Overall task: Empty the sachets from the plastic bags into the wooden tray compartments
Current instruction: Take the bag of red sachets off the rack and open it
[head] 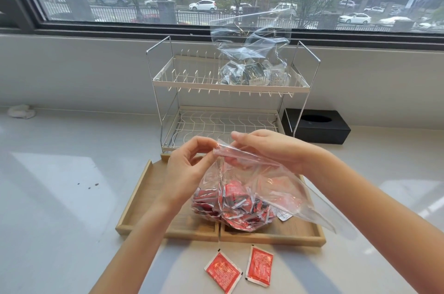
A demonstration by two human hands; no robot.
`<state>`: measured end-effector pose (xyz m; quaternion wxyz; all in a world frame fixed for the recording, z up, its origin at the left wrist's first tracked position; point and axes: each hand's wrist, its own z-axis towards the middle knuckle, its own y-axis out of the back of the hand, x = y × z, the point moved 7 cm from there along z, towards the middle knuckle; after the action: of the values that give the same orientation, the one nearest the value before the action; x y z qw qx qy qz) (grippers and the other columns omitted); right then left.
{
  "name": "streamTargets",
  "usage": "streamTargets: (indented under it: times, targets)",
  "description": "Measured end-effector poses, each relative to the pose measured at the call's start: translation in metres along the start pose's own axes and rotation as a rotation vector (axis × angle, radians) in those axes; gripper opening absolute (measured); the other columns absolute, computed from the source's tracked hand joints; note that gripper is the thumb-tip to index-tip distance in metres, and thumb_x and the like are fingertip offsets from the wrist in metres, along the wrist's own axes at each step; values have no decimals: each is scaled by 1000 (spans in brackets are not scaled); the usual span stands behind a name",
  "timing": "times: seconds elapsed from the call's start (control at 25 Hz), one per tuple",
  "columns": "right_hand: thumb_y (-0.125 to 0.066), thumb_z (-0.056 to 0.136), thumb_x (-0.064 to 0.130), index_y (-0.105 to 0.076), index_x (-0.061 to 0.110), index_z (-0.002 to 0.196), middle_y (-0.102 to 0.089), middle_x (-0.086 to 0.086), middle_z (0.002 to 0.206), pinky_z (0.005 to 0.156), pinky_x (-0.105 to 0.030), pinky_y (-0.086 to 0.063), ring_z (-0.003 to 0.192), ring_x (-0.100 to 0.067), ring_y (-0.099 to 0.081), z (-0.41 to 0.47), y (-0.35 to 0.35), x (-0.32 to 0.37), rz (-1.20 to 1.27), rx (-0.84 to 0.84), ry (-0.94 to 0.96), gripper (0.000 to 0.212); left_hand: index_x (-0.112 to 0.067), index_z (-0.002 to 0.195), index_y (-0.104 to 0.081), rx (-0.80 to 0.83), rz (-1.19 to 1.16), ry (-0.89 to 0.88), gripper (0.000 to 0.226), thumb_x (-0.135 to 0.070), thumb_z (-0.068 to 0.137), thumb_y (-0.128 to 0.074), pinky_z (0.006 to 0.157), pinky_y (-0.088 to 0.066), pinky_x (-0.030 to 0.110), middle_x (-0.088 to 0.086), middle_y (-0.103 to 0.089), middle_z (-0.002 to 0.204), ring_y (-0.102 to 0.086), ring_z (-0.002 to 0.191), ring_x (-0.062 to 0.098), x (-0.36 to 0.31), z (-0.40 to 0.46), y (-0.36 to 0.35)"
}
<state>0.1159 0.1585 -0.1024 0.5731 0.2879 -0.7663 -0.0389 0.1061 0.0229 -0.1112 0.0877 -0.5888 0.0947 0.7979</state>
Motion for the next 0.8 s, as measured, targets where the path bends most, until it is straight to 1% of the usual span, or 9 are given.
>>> streamTargets:
  times: [0.04, 0.08, 0.2, 0.36, 0.44, 0.52, 0.64, 0.72, 0.8]
  targets:
    - [-44, 91, 41, -70, 16, 97, -69, 10, 80, 67, -14, -49, 64, 2, -61, 0, -1, 0, 14, 13, 6, 36, -25, 78, -63, 8, -6, 0, 9, -17, 73, -64, 68, -48, 12, -15, -69, 73, -62, 75, 1, 0, 0, -1]
    - [-49, 90, 39, -70, 16, 95, -69, 9, 80, 70, -15, -50, 66, 1, -61, 1, -1, 0, -7, 10, 24, 32, -25, 78, -63, 13, -2, -4, 12, -14, 74, -64, 69, -49, 12, -14, -69, 74, -62, 75, 2, 0, -1, -2]
    - [-63, 80, 39, -72, 22, 90, -70, 9, 80, 84, -28, -49, 78, -7, -63, 4, 0, 2, -84, -49, 85, 22, -25, 79, -63, 15, 39, -14, 17, -9, 76, -64, 72, -51, 16, -7, -68, 80, -63, 79, 9, -2, -1, -3]
    - [-71, 75, 29, -72, 19, 85, -70, 7, 79, 90, -31, -47, 79, -8, -64, 7, 1, 4, -16, -78, 114, 14, -25, 83, -63, 34, 56, -27, 22, -3, 77, -63, 75, -52, 19, -7, -69, 81, -63, 81, 10, -4, -1, -3]
    - [-72, 74, 22, -70, 17, 81, -69, 6, 74, 85, -28, -49, 74, -7, -63, 8, 0, 3, 31, -39, 109, 9, -24, 90, -61, 59, 65, -32, 26, -1, 78, -62, 72, -52, 19, -5, -67, 86, -61, 78, 10, -4, -2, -5]
    - [-71, 76, 18, -68, 16, 78, -67, 6, 70, 72, -20, -50, 67, -5, -62, 9, -3, 2, 63, 21, 82, 4, -23, 94, -58, 63, 46, -4, 27, -3, 77, -64, 68, -50, 15, -3, -64, 87, -59, 74, 6, -2, -2, -5]
    - [-69, 78, 17, -67, 16, 76, -63, 7, 67, 65, -17, -47, 63, -4, -57, 8, -5, 2, 63, 77, 66, 3, -18, 88, -57, 82, 15, 36, 20, -4, 76, -63, 66, -48, 10, -1, -62, 85, -60, 72, -1, 1, -2, -6]
    - [-69, 78, 17, -66, 15, 74, -61, 7, 64, 61, -15, -45, 58, -3, -54, 8, -4, 3, 80, 75, 80, 5, -17, 82, -57, 97, 19, 41, 16, -4, 76, -63, 66, -48, 9, -1, -61, 81, -60, 72, -3, 2, -2, -6]
    - [-69, 77, 18, -66, 16, 72, -59, 9, 60, 55, -12, -43, 53, -1, -51, 8, -5, 4, 79, 53, 95, 6, -18, 83, -56, 93, 0, 49, 15, -9, 74, -64, 68, -48, 8, -2, -60, 81, -59, 73, -4, 4, 0, -5]
